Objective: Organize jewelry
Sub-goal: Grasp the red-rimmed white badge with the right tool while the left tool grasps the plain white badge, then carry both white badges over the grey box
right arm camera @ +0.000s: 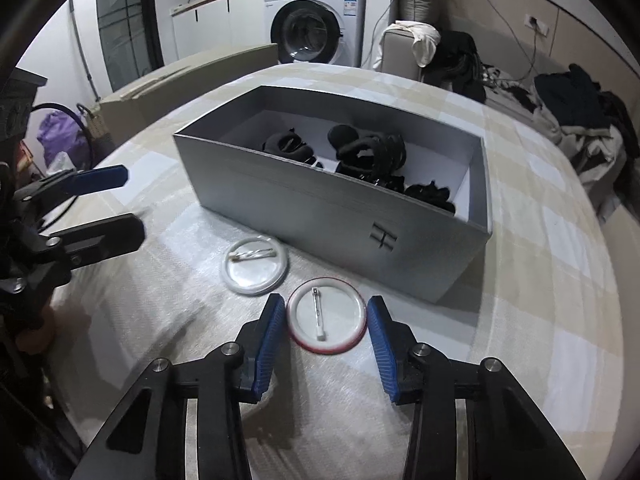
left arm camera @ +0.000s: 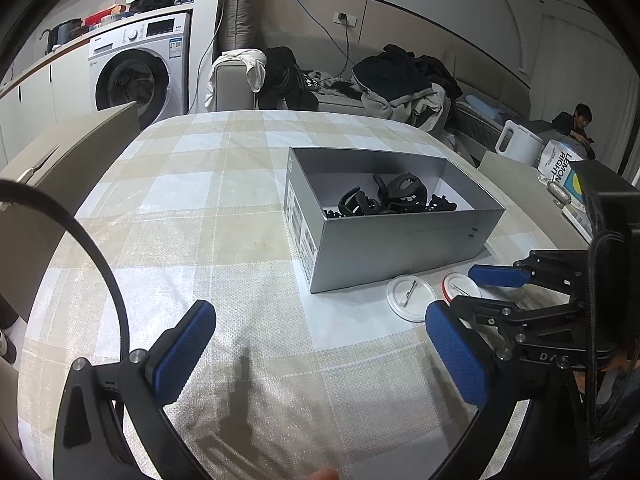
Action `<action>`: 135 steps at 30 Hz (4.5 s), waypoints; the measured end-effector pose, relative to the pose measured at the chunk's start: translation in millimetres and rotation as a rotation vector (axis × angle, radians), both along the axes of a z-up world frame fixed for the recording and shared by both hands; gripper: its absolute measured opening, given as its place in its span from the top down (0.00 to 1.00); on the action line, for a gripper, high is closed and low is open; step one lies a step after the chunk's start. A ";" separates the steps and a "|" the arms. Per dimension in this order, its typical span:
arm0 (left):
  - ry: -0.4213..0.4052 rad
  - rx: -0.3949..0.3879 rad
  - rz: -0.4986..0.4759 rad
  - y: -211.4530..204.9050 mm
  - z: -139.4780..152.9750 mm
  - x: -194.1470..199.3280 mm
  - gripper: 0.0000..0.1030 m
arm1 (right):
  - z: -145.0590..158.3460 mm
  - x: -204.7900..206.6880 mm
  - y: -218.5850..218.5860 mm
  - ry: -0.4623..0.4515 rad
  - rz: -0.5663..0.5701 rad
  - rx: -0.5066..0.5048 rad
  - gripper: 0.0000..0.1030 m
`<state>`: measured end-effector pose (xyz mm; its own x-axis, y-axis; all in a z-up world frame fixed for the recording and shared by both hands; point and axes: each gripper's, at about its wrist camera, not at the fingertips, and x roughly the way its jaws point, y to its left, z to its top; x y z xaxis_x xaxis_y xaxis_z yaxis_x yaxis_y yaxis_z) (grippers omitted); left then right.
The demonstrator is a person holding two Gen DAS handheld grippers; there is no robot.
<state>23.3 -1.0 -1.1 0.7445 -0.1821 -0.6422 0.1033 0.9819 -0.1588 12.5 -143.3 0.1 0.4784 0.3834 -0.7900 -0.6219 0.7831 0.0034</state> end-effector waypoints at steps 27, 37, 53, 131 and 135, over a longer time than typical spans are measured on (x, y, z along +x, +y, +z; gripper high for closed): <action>0.115 0.163 -0.247 -65.0 -7.2 24.0 0.38 | 30.8 -13.3 -56.6 0.011 -0.068 0.255 0.60; 0.141 0.186 -0.261 -73.8 -10.6 26.8 0.65 | 34.1 -15.8 -58.6 -0.006 -0.066 0.250 0.60; 0.109 0.160 -0.283 -73.8 -4.3 4.3 0.82 | 36.8 -18.1 -57.8 -0.011 -0.058 0.253 0.60; 0.005 0.139 -0.247 -65.5 25.6 -9.0 0.64 | 58.4 -16.4 -73.7 -0.057 -0.062 0.355 0.60; -0.056 0.146 -0.225 -65.8 39.0 -9.8 0.64 | 68.1 -17.6 -74.4 -0.081 -0.062 0.385 0.60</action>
